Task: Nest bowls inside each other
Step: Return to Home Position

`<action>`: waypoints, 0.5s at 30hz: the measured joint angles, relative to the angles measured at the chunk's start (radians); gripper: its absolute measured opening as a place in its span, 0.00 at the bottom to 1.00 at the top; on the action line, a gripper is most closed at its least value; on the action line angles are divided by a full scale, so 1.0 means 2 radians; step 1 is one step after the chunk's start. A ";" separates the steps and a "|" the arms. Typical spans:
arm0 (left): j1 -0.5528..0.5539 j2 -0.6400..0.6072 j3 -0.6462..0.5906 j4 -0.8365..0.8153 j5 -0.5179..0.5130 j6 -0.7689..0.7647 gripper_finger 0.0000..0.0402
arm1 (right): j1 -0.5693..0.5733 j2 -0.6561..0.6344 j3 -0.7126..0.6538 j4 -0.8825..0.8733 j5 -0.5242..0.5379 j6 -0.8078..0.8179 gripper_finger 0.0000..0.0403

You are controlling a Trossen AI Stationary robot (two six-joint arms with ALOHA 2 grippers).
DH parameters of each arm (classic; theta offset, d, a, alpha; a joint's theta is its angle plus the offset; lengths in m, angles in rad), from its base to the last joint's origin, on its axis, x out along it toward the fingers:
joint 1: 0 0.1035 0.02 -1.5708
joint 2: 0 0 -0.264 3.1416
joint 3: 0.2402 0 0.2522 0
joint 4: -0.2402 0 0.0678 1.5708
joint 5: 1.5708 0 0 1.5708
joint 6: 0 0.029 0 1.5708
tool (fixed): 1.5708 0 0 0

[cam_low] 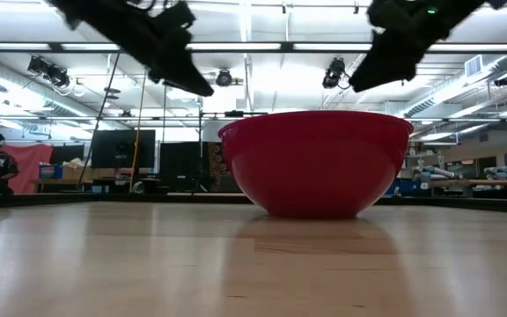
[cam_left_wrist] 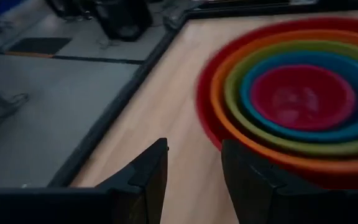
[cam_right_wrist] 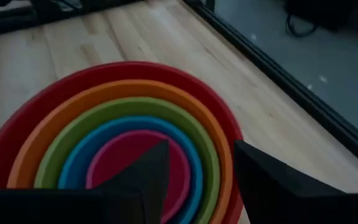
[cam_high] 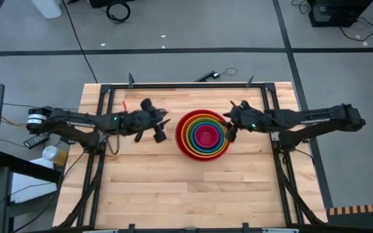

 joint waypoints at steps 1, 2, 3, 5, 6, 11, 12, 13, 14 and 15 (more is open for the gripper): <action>-0.008 -0.011 -0.016 0.009 0.000 -0.004 0.38 | 0.009 -0.014 -0.018 0.014 0.005 -0.002 0.44; -0.015 -0.026 -0.034 0.026 0.000 -0.006 0.38 | 0.017 -0.029 -0.037 0.036 0.004 -0.012 0.44; -0.021 -0.045 -0.054 0.046 0.000 -0.005 0.38 | 0.026 -0.043 -0.056 0.067 -0.001 -0.029 0.44; -0.033 -0.083 -0.086 0.093 0.004 -0.001 0.37 | 0.044 -0.072 -0.096 0.144 -0.034 -0.073 0.43; -0.038 -0.104 -0.100 0.108 0.014 0.003 0.36 | 0.052 -0.084 -0.113 0.188 -0.055 -0.087 0.43; -0.086 -0.206 -0.140 0.127 0.042 0.008 0.35 | 0.082 -0.149 -0.145 0.276 -0.092 -0.111 0.40; -0.097 -0.225 -0.147 0.130 0.041 0.015 0.35 | 0.087 -0.164 -0.146 0.266 -0.090 -0.114 0.39; -0.107 -0.245 -0.155 0.138 0.036 0.021 0.35 | 0.092 -0.178 -0.146 0.260 -0.087 -0.118 0.38; -0.116 -0.268 -0.165 0.139 0.029 0.030 0.35 | 0.096 -0.194 -0.146 0.252 -0.086 -0.123 0.38; -0.124 -0.290 -0.177 0.138 0.021 0.037 0.35 | 0.100 -0.210 -0.146 0.235 -0.082 -0.126 0.37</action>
